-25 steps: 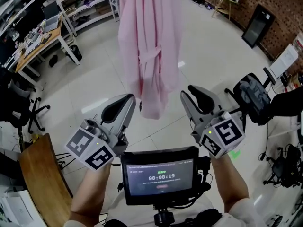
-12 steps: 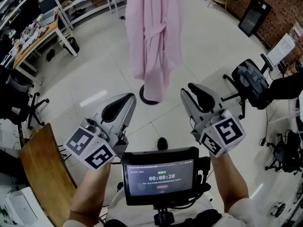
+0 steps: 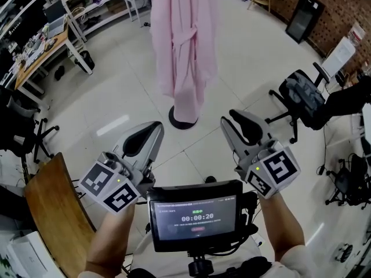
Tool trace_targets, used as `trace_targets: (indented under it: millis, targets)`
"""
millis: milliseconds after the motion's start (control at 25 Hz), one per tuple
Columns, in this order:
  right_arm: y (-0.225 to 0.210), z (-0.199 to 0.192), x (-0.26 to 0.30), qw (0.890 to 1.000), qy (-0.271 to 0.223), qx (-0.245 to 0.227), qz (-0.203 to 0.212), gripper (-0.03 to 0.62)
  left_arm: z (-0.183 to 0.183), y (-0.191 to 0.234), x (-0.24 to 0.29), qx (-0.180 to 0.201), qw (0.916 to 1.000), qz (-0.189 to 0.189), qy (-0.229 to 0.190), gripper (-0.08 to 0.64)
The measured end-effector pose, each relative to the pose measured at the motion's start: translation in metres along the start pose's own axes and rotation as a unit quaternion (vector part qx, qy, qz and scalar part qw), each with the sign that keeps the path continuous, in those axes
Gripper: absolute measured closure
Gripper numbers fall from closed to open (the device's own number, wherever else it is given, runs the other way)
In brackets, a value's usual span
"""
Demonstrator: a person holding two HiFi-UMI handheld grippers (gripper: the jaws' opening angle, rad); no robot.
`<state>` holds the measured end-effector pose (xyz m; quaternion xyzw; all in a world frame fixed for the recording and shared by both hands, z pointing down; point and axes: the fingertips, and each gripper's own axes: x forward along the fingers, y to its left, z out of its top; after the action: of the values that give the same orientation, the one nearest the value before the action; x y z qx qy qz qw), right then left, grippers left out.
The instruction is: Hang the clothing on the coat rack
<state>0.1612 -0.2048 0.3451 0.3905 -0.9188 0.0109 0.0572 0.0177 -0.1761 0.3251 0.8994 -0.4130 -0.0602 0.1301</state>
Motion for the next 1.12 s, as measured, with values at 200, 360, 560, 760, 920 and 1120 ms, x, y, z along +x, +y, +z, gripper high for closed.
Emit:
trace_targets:
  millis: [200,360,560,760,920,1120]
  targets:
    - [-0.003,-0.005,0.003,1.000,0.012,0.004,0.021,0.499,0.000,0.003,0.004,-0.011,0.9997,0.016,-0.015,0.560]
    - [-0.018,-0.007,0.001,0.999,0.016,0.004,0.029,0.499,-0.002,0.003,0.015,-0.015,0.9993,0.027,-0.021,0.560]
    - [-0.029,-0.007,-0.001,0.999,0.015,0.003,0.029,0.500,-0.010,0.006,0.023,-0.020,0.9991,0.032,-0.019,0.560]
    - [-0.043,-0.011,-0.014,1.000,0.019,0.005,0.023,0.500,-0.021,0.000,0.030,-0.027,0.9988,0.040,-0.010,0.560]
    - [-0.044,-0.007,-0.022,0.999,0.014,0.014,0.028,0.500,-0.024,-0.007,0.029,-0.028,0.9987,0.043,-0.007,0.558]
    - [-0.038,0.002,-0.027,0.999,0.006,0.011,0.037,0.499,-0.024,-0.014,0.022,-0.026,0.9985,0.046,-0.009,0.560]
